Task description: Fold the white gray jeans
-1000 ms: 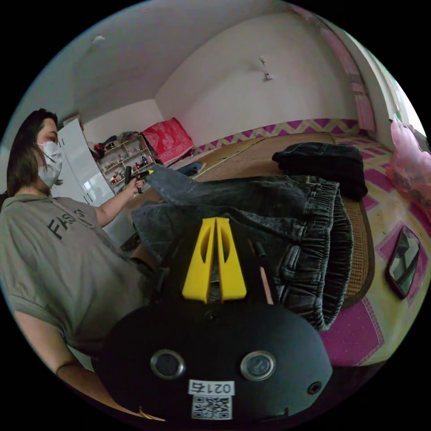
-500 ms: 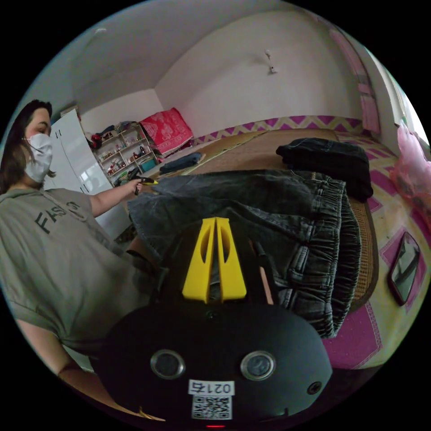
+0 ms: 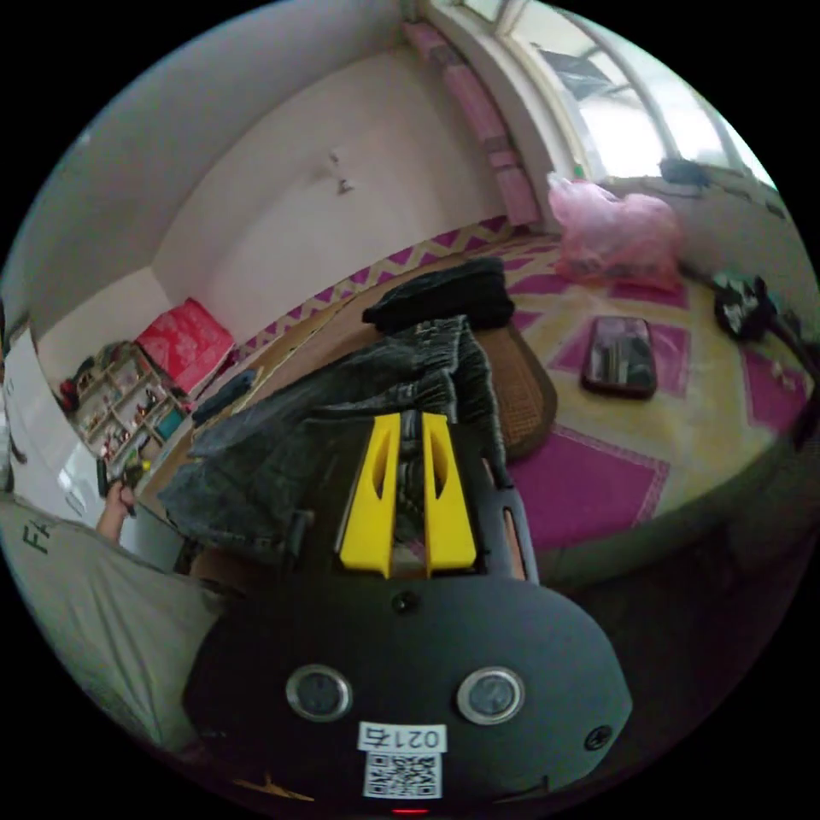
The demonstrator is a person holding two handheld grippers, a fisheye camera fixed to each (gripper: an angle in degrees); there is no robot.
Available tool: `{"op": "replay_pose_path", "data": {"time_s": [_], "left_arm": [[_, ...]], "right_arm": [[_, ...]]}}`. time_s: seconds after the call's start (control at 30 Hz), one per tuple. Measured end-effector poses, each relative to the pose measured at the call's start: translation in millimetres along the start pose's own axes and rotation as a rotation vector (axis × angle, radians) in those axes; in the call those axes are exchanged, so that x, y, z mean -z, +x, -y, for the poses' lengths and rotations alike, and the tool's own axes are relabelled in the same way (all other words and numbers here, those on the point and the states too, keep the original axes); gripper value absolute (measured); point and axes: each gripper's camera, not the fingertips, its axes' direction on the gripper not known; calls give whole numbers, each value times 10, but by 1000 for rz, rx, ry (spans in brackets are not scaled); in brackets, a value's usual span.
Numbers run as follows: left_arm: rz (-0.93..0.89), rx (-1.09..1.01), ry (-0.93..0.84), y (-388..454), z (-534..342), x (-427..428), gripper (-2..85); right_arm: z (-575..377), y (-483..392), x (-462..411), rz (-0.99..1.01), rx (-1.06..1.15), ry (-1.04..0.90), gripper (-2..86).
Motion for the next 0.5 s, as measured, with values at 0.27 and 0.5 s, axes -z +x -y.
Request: {"op": "replay_pose_path", "data": {"time_s": [0.27, 0.5], "left_arm": [[-82, 342, 126, -173, -1080, 240, 28], [-214, 552, 131, -441, -1367, 178, 77]], "right_arm": [[-300, 753, 427, 37, -379, 73, 100], [-253, 1055, 111, 163, -493, -29, 108]]}}
